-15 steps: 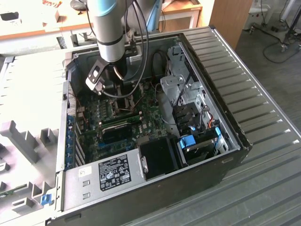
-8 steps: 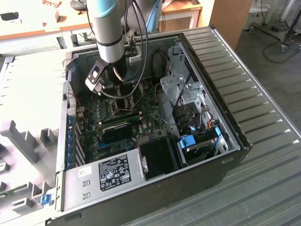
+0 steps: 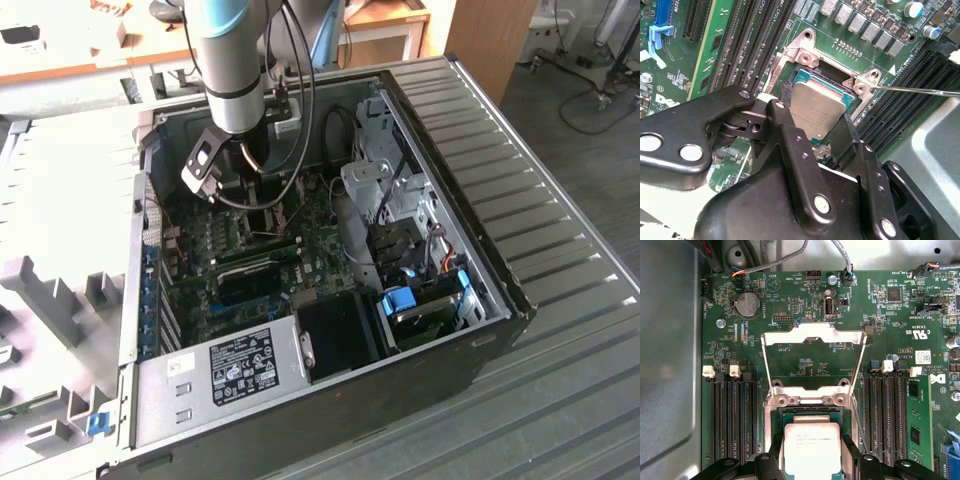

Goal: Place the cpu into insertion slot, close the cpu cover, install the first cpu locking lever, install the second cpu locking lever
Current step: 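Place the cpu into insertion slot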

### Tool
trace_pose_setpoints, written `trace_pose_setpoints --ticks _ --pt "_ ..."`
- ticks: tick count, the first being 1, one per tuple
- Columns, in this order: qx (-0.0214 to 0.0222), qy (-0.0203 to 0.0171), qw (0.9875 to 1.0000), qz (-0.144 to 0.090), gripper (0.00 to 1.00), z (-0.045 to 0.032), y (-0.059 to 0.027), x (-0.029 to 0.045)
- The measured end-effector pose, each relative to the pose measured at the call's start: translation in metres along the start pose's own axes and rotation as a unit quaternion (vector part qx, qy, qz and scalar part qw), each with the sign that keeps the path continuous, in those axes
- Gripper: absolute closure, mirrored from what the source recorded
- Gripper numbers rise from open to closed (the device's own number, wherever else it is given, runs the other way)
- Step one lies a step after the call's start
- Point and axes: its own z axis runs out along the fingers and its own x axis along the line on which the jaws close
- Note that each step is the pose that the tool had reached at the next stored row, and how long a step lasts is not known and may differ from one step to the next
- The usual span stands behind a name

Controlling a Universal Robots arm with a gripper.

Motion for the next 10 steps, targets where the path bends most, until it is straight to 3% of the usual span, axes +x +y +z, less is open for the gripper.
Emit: trace_pose_setpoints --ticks 10 --pt "0.0000 0.0000 1.0000 0.000 0.46 -0.0005 0.0000 0.0000"
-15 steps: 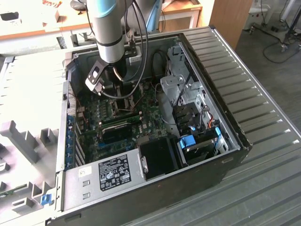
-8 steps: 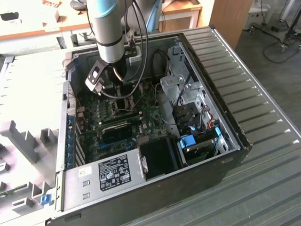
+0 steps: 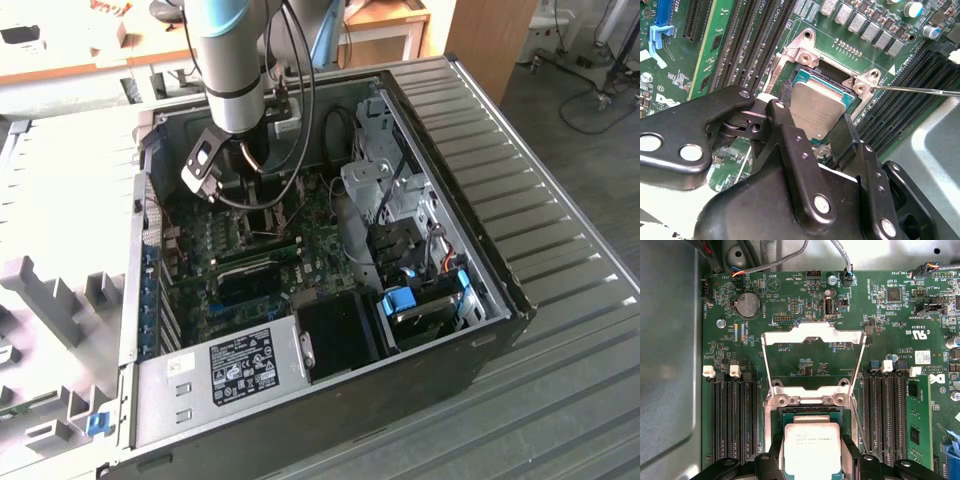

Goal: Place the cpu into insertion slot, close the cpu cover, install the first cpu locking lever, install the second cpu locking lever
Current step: 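Place the cpu into insertion slot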

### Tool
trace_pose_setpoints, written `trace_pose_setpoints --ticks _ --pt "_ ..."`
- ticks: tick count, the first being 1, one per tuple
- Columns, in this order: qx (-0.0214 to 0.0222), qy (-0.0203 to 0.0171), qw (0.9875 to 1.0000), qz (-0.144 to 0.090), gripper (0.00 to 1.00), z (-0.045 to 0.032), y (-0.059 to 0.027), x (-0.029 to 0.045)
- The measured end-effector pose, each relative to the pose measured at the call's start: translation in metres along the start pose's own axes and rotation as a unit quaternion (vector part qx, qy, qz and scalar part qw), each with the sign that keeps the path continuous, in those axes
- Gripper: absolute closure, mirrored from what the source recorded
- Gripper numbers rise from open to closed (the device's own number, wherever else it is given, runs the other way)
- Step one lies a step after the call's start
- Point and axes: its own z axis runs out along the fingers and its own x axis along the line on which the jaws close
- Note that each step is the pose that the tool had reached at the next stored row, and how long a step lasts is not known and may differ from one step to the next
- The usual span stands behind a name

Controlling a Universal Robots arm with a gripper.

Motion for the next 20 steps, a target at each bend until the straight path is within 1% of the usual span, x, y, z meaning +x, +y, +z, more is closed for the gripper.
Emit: trace_pose_setpoints --ticks 9,20 --pt "-0.0007 0.0013 1.0000 0.000 0.46 0.0004 0.0000 0.0000" --pt "-0.0007 0.0013 1.0000 0.001 0.46 0.0013 0.0008 0.0000"
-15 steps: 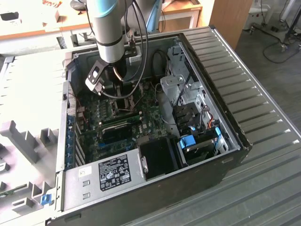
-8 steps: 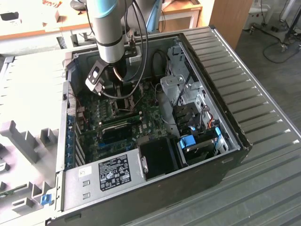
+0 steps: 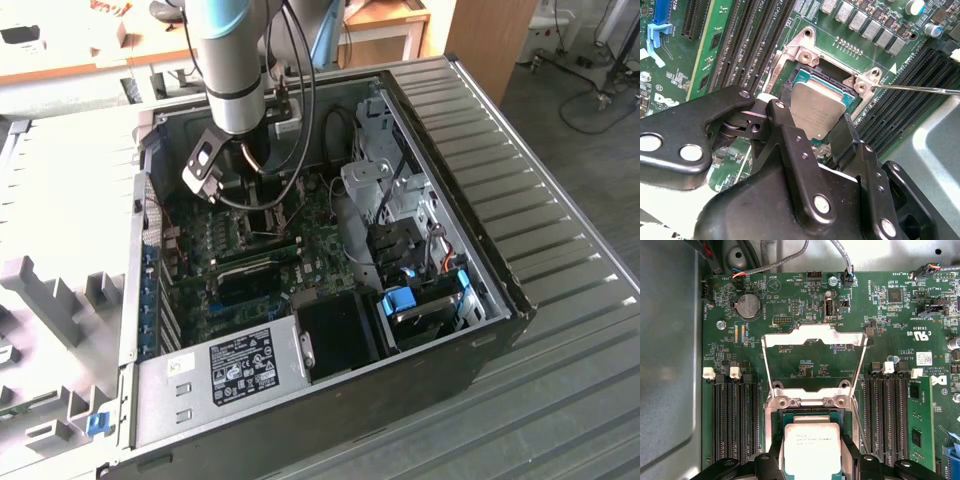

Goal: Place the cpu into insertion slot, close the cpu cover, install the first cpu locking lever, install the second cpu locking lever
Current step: 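Place the cpu into insertion slot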

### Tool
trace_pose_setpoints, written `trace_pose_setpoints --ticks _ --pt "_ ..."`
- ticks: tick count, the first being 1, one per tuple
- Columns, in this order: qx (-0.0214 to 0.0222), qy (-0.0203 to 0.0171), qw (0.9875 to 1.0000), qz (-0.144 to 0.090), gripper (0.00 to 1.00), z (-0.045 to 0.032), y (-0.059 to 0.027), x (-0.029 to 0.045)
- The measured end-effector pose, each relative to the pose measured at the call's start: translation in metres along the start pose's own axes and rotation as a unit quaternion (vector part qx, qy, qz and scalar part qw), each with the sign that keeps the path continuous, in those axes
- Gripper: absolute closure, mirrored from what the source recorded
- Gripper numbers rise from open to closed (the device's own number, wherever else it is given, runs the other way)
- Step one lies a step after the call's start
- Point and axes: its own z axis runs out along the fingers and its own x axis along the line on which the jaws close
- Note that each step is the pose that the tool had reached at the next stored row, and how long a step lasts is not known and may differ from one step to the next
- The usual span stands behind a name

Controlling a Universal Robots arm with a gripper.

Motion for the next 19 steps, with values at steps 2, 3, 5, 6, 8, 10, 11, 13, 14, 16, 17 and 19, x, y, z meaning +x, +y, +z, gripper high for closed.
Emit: trace_pose_setpoints --ticks 2,3,5,6,8,10,11,13,14,16,17,19 --pt "0.0000 -0.0001 1.0000 0.000 0.46 0.0003 0.0000 0.0000" --pt "0.0000 -0.0001 1.0000 0.000 0.46 0.0004 0.0000 0.0000" --pt "0.0000 0.0000 1.0000 0.000 0.46 0.0008 0.0000 0.0000" --pt "0.0000 0.0000 1.0000 0.000 0.46 0.0008 0.0000 0.0000" --pt "0.0000 0.0000 1.0000 0.000 0.46 0.0008 0.0000 0.0000" --pt "0.0000 0.0000 1.0000 0.000 0.46 0.0009 0.0000 0.0000" --pt "0.0000 0.0000 1.0000 0.000 0.46 0.0009 0.0000 0.0000" --pt "0.0000 0.0000 1.0000 0.001 0.46 0.0009 0.0000 0.0000" --pt "0.0000 0.0000 1.0000 0.002 0.46 0.0010 0.0000 0.0000" --pt "0.0000 -0.0001 1.0000 0.002 0.46 0.0010 0.0000 0.0000" --pt "0.0000 -0.0001 1.0000 0.002 0.46 0.0010 0.0000 0.0000" --pt "0.0000 -0.0001 1.0000 0.002 0.46 0.0010 0.0000 0.0000"
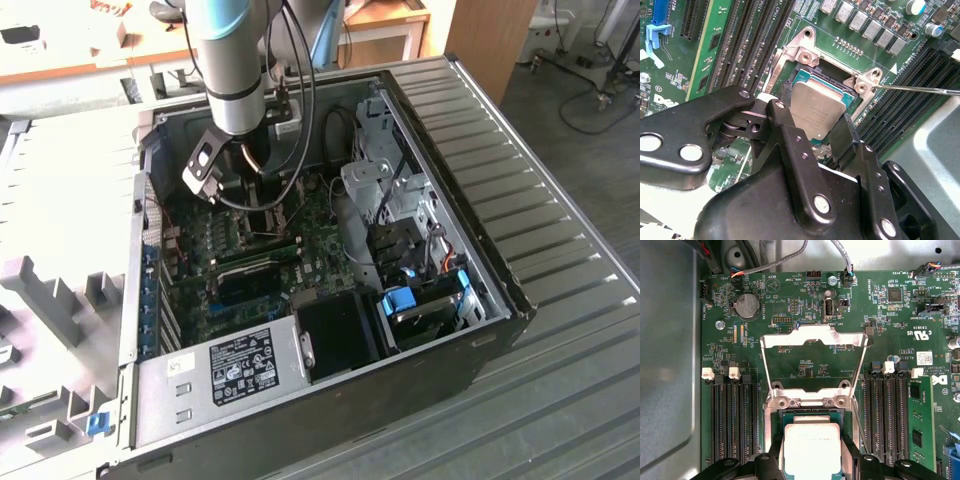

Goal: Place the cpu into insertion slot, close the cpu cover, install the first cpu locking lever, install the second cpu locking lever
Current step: 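Place the cpu into insertion slot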

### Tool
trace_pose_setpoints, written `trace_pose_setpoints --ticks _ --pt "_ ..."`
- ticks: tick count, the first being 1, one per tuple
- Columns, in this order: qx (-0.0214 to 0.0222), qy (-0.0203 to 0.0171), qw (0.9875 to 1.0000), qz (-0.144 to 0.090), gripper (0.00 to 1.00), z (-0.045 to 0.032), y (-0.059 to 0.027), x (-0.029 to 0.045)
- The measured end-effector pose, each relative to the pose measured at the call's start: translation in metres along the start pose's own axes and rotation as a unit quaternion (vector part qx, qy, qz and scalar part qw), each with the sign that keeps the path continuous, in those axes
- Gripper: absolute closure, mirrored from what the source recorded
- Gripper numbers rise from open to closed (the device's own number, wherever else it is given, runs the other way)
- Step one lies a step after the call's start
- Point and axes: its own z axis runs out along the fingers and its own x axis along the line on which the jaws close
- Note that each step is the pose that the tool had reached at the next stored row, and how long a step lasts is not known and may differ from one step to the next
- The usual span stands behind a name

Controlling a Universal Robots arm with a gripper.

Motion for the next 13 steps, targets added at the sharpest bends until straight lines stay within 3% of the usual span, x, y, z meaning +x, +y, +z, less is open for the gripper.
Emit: trace_pose_setpoints --ticks 13 --pt "0.0001 -0.0002 1.0000 0.000 0.46 0.0014 0.0005 0.0000"
